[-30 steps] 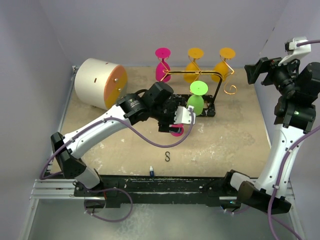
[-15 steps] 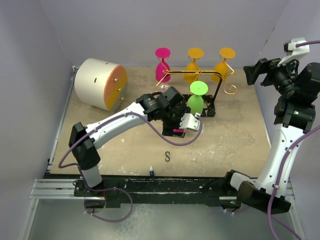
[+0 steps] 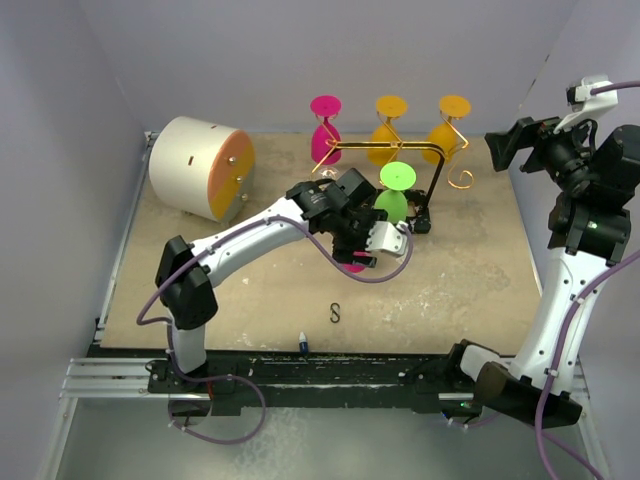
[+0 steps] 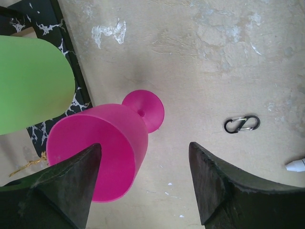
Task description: Place the wine glass upside down on the wine glass rack
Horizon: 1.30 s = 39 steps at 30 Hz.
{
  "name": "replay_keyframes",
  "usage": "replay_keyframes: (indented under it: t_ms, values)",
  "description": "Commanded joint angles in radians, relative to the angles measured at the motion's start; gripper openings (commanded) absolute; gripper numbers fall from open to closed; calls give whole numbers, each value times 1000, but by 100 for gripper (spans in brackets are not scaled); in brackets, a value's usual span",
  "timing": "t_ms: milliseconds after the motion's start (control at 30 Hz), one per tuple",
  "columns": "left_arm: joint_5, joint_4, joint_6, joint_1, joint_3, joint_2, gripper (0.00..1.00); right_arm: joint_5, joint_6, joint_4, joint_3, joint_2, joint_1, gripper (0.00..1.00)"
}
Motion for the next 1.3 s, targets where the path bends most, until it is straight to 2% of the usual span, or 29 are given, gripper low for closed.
replay_keyframes:
  t_ms: [0,533,833,933,1133,1267]
  values:
    - [11,-17,29,12,64,31,75,-29,-2,51,0,2,-6,100]
    - [27,-99,31,20,114,98,31,-39,0,53,-10,6,-6,100]
    - [144,-283,17,16,188,104,6,-33,-2,47,-6,0,-7,100]
    - [192,-338,9,10,184,68,0,-31,-2,46,-4,1,-7,100]
    - [311,-399,-28,-19,151,-37,0,-50,-28,43,-1,6,-8,100]
    - [425,-373,-63,-40,103,-140,0,-189,-50,38,12,7,-7,100]
